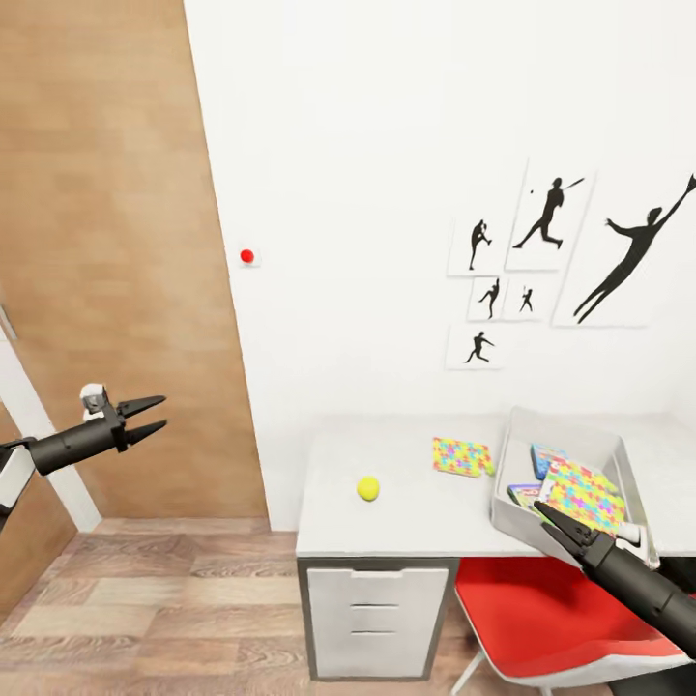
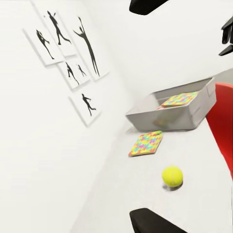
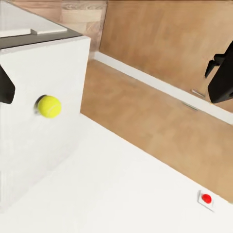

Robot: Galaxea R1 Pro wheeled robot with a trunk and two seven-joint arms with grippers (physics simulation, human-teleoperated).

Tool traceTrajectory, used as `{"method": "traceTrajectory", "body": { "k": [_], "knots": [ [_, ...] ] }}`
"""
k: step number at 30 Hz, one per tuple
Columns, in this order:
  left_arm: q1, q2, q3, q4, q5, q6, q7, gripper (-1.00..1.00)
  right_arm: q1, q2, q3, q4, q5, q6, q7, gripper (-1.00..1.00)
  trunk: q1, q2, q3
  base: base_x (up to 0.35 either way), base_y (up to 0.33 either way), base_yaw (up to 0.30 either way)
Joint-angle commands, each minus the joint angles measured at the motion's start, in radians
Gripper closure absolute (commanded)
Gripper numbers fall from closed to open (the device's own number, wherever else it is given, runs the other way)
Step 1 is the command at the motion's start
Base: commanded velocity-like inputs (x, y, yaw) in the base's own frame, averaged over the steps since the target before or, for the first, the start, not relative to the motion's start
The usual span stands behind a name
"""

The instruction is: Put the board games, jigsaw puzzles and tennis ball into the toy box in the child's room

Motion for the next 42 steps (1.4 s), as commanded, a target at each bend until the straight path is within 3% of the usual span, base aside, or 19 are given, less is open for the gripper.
{"method": "traceTrajectory", "body": {
  "k": [1,12,25,27,31,33,42],
  "knots": [
    [-0.001,0.0,0.0,0.001,0.003,0.006,-0.001,-1.0,-0.001,0.0,0.006,-0.001,0.003,0.005,0.004,-1.0,0.001,-0.002,-0.002,0.0,0.277,0.239],
    [-0.001,0.0,0.0,0.001,0.003,0.006,-0.001,-1.0,-0.002,0.0,0.025,-0.001,0.004,0.003,0.005,-1.0,0.001,-0.002,0.001,0.0,0.245,0.123],
    [-0.001,-0.004,0.0,-0.002,0.003,-0.004,0.0,-1.0,-0.002,0.0,0.028,-0.001,0.004,0.003,0.004,-1.0,0.001,-0.002,0.001,0.0,0.023,0.002],
    [-0.001,-0.004,-0.011,-0.002,0.003,-0.005,0.0,-1.0,-0.002,0.0,0.028,-0.001,0.004,0.003,0.003,-1.0,0.001,-0.002,0.001,0.0,0.0,0.0],
    [-0.001,-0.003,-0.108,-0.003,0.004,-0.011,-0.001,-1.0,-0.003,0.0,0.035,-0.002,0.004,0.003,-0.02,-1.0,0.001,-0.002,0.001,0.0,0.0,0.119],
    [-0.001,-0.003,-0.131,-0.003,0.004,-0.016,-0.001,-1.0,-0.003,-0.001,0.038,-0.002,0.004,0.003,-0.026,-1.0,0.001,-0.002,0.001,0.0,0.0,0.235],
    [-0.001,-0.003,-0.157,-0.004,0.004,-0.023,-0.001,-1.0,-0.004,-0.001,0.042,-0.002,0.004,0.003,-0.032,-1.0,0.001,-0.002,0.001,0.02,0.023,0.279]
  ]
}}
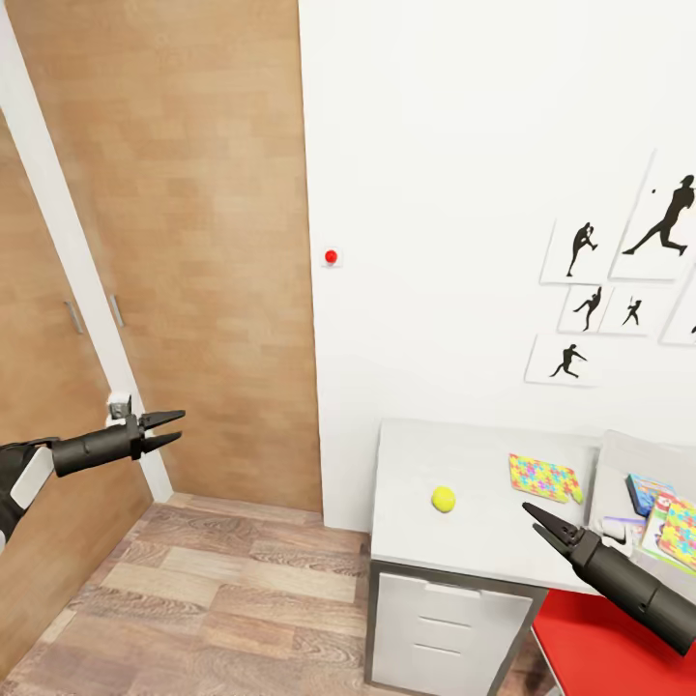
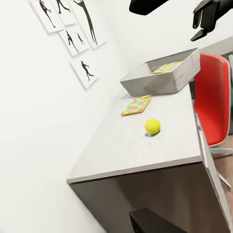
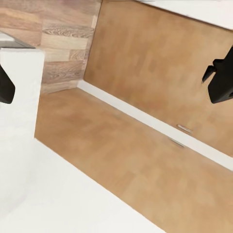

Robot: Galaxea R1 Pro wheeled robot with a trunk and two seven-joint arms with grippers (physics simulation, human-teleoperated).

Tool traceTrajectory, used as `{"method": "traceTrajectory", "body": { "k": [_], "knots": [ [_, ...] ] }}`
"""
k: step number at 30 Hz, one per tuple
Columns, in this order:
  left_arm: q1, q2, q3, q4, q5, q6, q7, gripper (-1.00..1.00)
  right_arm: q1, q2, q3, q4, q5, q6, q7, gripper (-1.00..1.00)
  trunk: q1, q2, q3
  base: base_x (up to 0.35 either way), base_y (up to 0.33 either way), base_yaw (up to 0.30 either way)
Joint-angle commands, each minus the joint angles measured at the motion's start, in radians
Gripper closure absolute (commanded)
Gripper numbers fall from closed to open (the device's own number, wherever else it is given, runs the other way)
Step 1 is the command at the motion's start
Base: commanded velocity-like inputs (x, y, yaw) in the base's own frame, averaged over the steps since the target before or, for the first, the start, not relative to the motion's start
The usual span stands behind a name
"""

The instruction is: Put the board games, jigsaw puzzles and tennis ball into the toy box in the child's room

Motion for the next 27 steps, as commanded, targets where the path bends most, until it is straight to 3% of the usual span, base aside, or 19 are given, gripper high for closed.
{"method": "traceTrajectory", "body": {
  "k": [1,8,13,15,16,19,20,22,25,27],
  "knots": [
    [-0.001,0.0,0.0,0.001,0.003,0.007,-0.001,-1.0,-0.001,0.0,-0.001,0.0,0.002,0.005,0.005,-1.0,0.001,-0.002,-0.002,0.13,0.169,0.288],
    [-0.001,0.0,-0.002,0.001,0.003,0.004,-0.001,-1.0,-0.001,0.001,-0.001,-0.002,0.002,0.006,0.005,-1.0,0.001,-0.002,-0.002,0.086,0.085,0.085],
    [-0.001,-0.004,-0.002,0.001,0.003,-0.022,0.0,-1.0,-0.005,0.002,0.061,-0.002,0.002,-0.04,-0.025,-1.0,0.001,-0.002,-0.002,0.002,0.002,0.002],
    [-0.001,-0.007,-0.003,0.001,0.003,-0.023,0.0,-1.0,-0.023,0.0,0.138,-0.002,0.002,-0.082,-0.12,-1.0,0.001,-0.002,-0.002,0.0,0.0,0.0],
    [-0.001,-0.007,-0.003,0.001,0.003,-0.024,0.0,-1.0,-0.035,-0.001,0.154,-0.002,0.001,-0.086,-0.154,-1.0,0.001,-0.002,-0.002,0.0,0.0,0.0],
    [-0.001,-0.017,-0.004,0.001,0.002,-0.024,0.001,-1.0,-0.165,0.0,0.26,0.002,-0.009,-0.073,-0.425,-1.0,0.001,-0.002,-0.002,0.0,0.0,0.0],
    [-0.001,-0.019,-0.004,0.001,0.002,-0.024,0.001,-1.0,-0.191,0.001,0.281,0.004,-0.011,-0.064,-0.474,-1.0,0.001,-0.002,-0.002,0.0,0.0,0.0],
    [-0.001,-0.025,-0.004,0.001,0.002,-0.024,0.001,-1.0,-0.293,0.006,0.357,0.018,-0.016,-0.027,-0.649,-1.0,0.001,-0.002,-0.002,0.0,0.0,0.0],
    [-0.001,-0.027,-0.005,0.001,0.002,-0.024,0.003,-1.0,-0.42,0.038,0.413,0.065,-0.018,-0.002,-0.805,-1.0,0.001,-0.002,-0.002,0.0,0.0,0.0],
    [-0.001,-0.027,-0.005,0.001,0.002,-0.024,0.002,-1.0,-0.524,0.071,0.431,0.173,-0.015,0.008,-0.897,-1.0,0.001,-0.002,-0.002,0.002,0.0,0.0]
  ]
}}
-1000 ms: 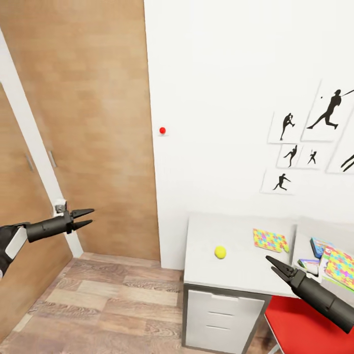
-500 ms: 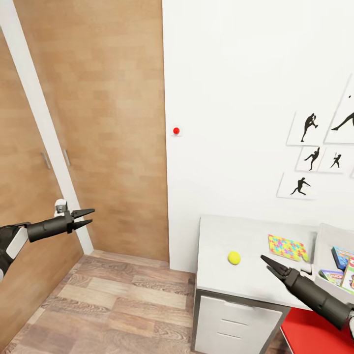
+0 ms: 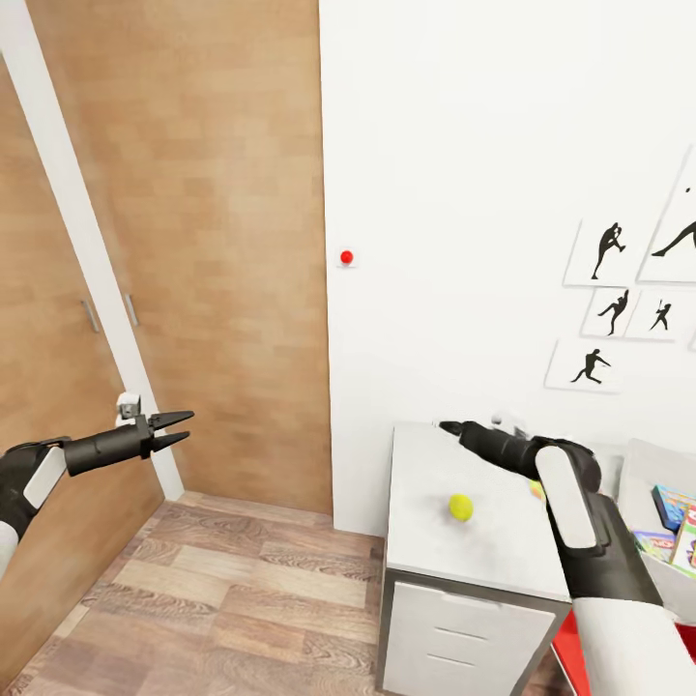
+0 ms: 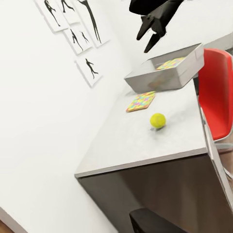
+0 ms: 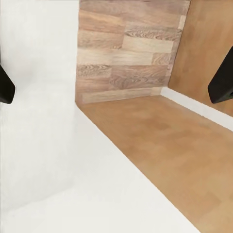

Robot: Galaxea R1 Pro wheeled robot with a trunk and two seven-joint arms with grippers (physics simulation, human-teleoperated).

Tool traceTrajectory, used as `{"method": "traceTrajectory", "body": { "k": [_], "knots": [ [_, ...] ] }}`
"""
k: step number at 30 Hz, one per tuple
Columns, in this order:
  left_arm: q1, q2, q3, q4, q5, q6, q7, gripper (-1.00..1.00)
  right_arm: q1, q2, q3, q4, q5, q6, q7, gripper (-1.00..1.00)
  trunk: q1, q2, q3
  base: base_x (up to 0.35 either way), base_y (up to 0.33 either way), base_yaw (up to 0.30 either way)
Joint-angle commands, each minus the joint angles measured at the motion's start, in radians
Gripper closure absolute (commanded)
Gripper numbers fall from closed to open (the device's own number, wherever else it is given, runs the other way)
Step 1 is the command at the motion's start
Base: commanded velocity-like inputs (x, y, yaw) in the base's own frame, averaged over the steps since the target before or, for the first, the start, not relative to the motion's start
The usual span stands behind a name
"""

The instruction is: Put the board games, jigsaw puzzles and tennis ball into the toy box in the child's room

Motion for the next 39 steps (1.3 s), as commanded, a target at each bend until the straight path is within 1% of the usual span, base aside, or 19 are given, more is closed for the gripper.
{"method": "traceTrajectory", "body": {
  "k": [1,2,4,5,6,8,10,14,19,24,26,27,28,30,33,34,36,39],
  "knots": [
    [-0.001,0.0,0.0,0.0,0.003,0.007,-0.001,-1.0,-0.053,0.014,0.005,0.07,-0.007,0.006,-0.052,-1.0,0.001,-0.003,-0.003,0.028,0.0,0.0],
    [-0.001,0.0,0.0,0.0,0.003,0.007,-0.001,-1.0,-0.076,0.02,0.007,0.106,-0.006,0.007,-0.072,-1.0,0.001,-0.003,-0.003,0.042,0.0,0.0],
    [-0.001,0.0,0.0,0.0,0.003,0.003,0.0,-1.0,-0.158,0.043,0.023,0.264,0.0,0.001,-0.149,-1.0,0.001,-0.003,-0.003,0.091,0.0,0.0],
    [-0.001,0.0,0.0,0.0,0.003,-0.003,0.0,-1.0,-0.198,0.05,0.033,0.348,0.003,-0.004,-0.185,-1.0,0.001,-0.003,-0.003,0.156,0.016,0.0],
    [-0.001,0.0,0.0,0.0,0.003,-0.007,0.0,-1.0,-0.218,0.052,0.038,0.389,0.005,-0.006,-0.2,-1.0,0.001,-0.003,-0.003,0.181,0.033,0.0],
    [-0.001,0.0,0.0,0.0,0.003,-0.017,0.002,-1.0,-0.284,0.05,0.049,0.537,0.008,-0.023,-0.24,-1.0,0.001,-0.003,-0.003,0.236,0.071,0.0],
    [-0.001,0.0,0.0,0.0,0.003,-0.022,0.003,-1.0,-0.315,0.047,0.054,0.622,0.008,-0.038,-0.254,-1.0,0.001,-0.003,-0.003,0.261,0.07,0.0],
    [-0.001,-0.001,0.0,0.0,0.003,-0.026,0.004,-1.0,-0.333,0.042,0.061,0.678,0.011,-0.048,-0.264,-1.0,0.001,-0.003,-0.003,0.152,0.025,0.0],
    [-0.001,-0.002,0.0,0.0,0.003,-0.026,0.006,-1.0,-0.335,0.037,0.061,0.687,0.012,-0.048,-0.265,-1.0,0.001,-0.003,-0.003,0.233,0.002,0.0],
    [-0.001,-0.011,0.0,0.0,0.001,-0.027,0.005,-1.0,-0.334,0.033,0.061,0.693,0.012,-0.049,-0.27,-1.0,0.001,-0.003,-0.004,0.187,0.0,0.0],
    [-0.001,-0.013,-0.001,0.0,0.0,-0.027,0.005,-1.0,-0.334,0.019,0.061,0.705,0.011,-0.048,-0.272,-1.0,0.001,-0.003,-0.006,0.048,0.0,0.0],
    [-0.001,-0.013,-0.004,-0.001,0.0,-0.027,0.005,-1.0,-0.334,0.01,0.061,0.716,0.011,-0.048,-0.273,-1.0,0.001,-0.003,-0.008,0.024,0.0,0.0],
    [-0.001,-0.013,-0.009,-0.001,0.0,-0.028,0.005,-1.0,-0.334,0.005,0.061,0.722,0.011,-0.048,-0.273,-1.0,0.001,-0.003,-0.009,0.019,0.0,0.0],
    [-0.001,-0.014,-0.032,-0.002,0.0,-0.028,0.005,-1.0,-0.334,-0.007,0.061,0.741,0.011,-0.047,-0.273,-1.0,0.001,-0.003,-0.012,0.011,0.0,0.0],
    [-0.001,-0.015,-0.094,-0.018,0.0,-0.028,0.005,-1.0,-0.333,-0.031,0.062,0.767,0.011,-0.044,-0.274,-1.0,0.001,-0.003,-0.017,0.004,0.0,0.0],
    [-0.001,-0.015,-0.102,-0.025,0.0,-0.027,0.005,-1.0,-0.333,-0.035,0.062,0.768,0.011,-0.044,-0.274,-1.0,0.001,-0.003,-0.018,0.002,0.0,0.0],
    [-0.001,-0.015,-0.125,-0.048,0.001,-0.027,0.004,-1.0,-0.333,-0.052,0.063,0.774,0.011,-0.042,-0.274,-1.0,0.001,-0.003,-0.022,0.001,0.0,0.0],
    [-0.001,-0.015,-0.137,-0.061,0.001,-0.027,0.003,-1.0,-0.333,-0.068,0.063,0.776,0.011,-0.04,-0.274,-1.0,0.001,-0.003,-0.027,0.0,0.0,0.0]
  ]
}}
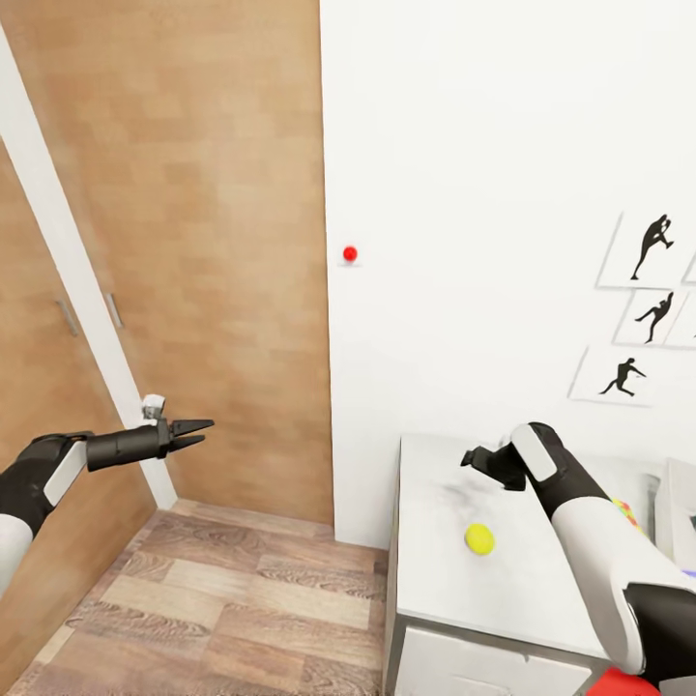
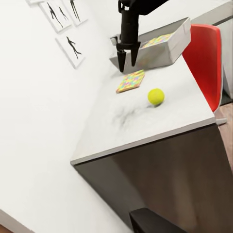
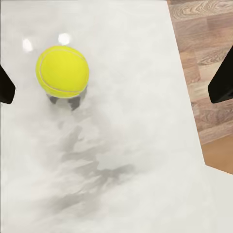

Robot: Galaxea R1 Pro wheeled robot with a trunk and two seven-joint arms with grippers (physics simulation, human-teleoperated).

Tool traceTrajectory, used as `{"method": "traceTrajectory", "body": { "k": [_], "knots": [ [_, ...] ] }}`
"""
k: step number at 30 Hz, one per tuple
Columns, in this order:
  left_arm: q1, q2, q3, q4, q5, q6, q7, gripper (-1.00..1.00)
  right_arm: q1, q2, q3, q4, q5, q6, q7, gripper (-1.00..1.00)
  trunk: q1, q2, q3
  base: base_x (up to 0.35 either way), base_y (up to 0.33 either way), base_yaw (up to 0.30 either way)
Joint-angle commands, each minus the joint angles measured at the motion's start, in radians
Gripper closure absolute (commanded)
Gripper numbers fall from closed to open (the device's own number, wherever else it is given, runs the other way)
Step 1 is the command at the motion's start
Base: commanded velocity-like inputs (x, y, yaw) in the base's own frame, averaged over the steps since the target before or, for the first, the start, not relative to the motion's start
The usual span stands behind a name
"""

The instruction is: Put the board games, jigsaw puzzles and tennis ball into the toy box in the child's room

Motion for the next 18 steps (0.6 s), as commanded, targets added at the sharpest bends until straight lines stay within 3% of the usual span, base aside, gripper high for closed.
{"method": "traceTrajectory", "body": {
  "k": [1,7,12,18],
  "knots": [
    [-0.001,0.001,-0.005,-0.002,0.006,0.007,-0.001,-1.0,0.0,-0.003,-0.001,0.0,-0.011,0.002,-0.01,-1.0,0.001,-0.003,-0.004,0.0,0.0,0.0],
    [-0.001,-0.007,-0.009,-0.006,0.005,0.008,0.0,-1.0,0.001,-0.008,0.001,0.07,-0.009,0.002,-0.01,-1.0,0.001,-0.003,-0.014,0.0,0.0,0.0],
    [-0.001,-0.015,-0.009,-0.008,0.005,0.008,-0.001,-1.0,0.001,-0.006,0.052,0.112,0.035,-0.004,-0.01,-1.0,0.001,-0.003,-0.022,0.0,0.0,0.0],
    [-0.001,-0.016,-0.01,-0.008,0.005,0.008,-0.001,-1.0,0.001,-0.007,0.065,0.116,0.049,-0.007,-0.009,-1.0,0.001,-0.003,-0.032,0.0,0.0,0.0]
  ]
}}
